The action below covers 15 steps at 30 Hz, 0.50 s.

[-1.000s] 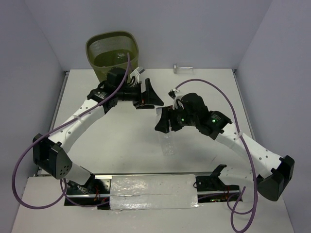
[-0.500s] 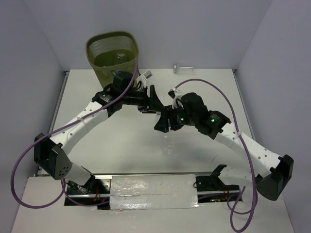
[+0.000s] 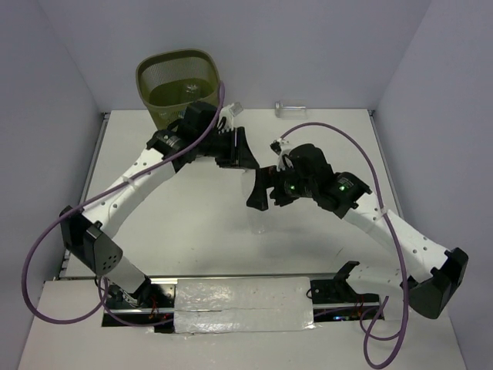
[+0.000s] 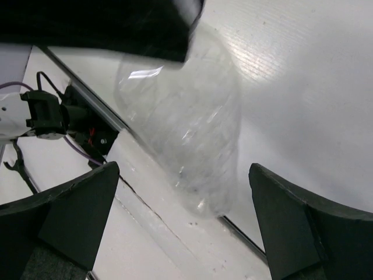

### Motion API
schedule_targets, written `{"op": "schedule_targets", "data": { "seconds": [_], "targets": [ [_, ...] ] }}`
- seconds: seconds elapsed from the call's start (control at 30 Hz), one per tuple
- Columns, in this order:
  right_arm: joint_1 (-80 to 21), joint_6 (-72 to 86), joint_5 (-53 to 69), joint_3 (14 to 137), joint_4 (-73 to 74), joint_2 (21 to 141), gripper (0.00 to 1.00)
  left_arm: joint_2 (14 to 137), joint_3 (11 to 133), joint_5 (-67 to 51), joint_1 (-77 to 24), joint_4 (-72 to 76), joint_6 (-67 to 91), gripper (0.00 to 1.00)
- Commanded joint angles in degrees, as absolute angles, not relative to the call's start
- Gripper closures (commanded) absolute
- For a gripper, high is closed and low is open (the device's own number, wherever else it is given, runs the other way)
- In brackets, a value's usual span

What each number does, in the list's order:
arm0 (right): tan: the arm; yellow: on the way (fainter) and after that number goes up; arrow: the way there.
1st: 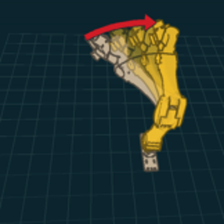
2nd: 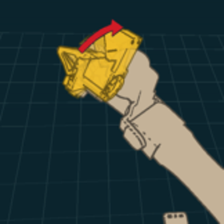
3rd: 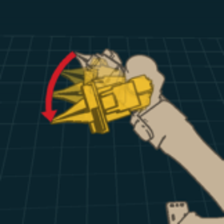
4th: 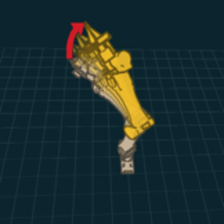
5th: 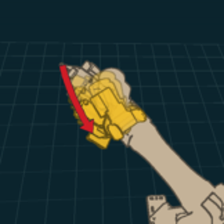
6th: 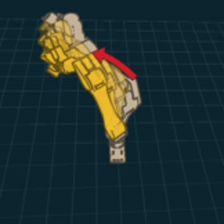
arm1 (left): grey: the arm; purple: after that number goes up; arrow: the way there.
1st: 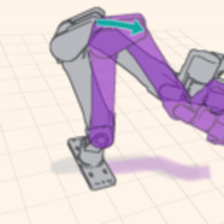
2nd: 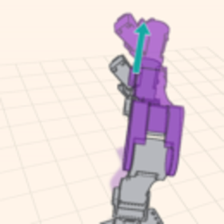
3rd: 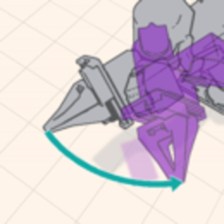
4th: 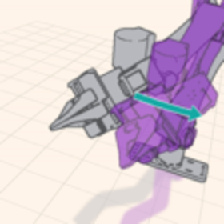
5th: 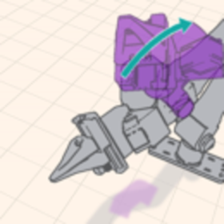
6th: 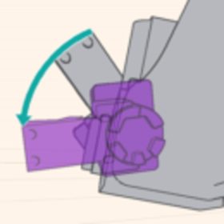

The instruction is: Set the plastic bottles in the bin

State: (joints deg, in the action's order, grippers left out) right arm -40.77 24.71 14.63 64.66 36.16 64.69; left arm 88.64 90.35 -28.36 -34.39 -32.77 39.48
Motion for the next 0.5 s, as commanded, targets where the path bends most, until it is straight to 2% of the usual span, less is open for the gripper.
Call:
{"op": "schedule_targets", "data": {
  "seconds": [0.0,0.1,0.27,0.3,0.33,0.47],
  "targets": [
    [-40.34,21.01,12.14,73.29,44.01,61.53,0.0,92.28,100.09,-16.99,-34.19,-42.07,32.01,1.0],
    [-40.25,18.46,8.45,79.09,50.52,57.15,0.0,96.23,110.45,-9.34,-33.93,-46.39,28.76,1.0],
    [-40.25,18.36,-10.78,85.42,55.63,49.49,0.0,104.13,135.89,0.08,-32.88,-52.56,24.18,1.0],
    [-40.08,18.98,-14.38,85.6,55.9,48.53,0.0,104.67,138.66,4.79,-32.52,-52.04,23.39,1.0],
    [-40.17,20.72,-21.46,85.43,55.81,46.6,0.0,104.68,140.08,6.57,-32.26,-50.55,22.94,1.0],
    [-40.08,24.43,-30.47,81.14,54.23,41.93,0.0,97.15,132.55,11.69,-30.24,-30.83,20.75,1.0]
  ]
}}
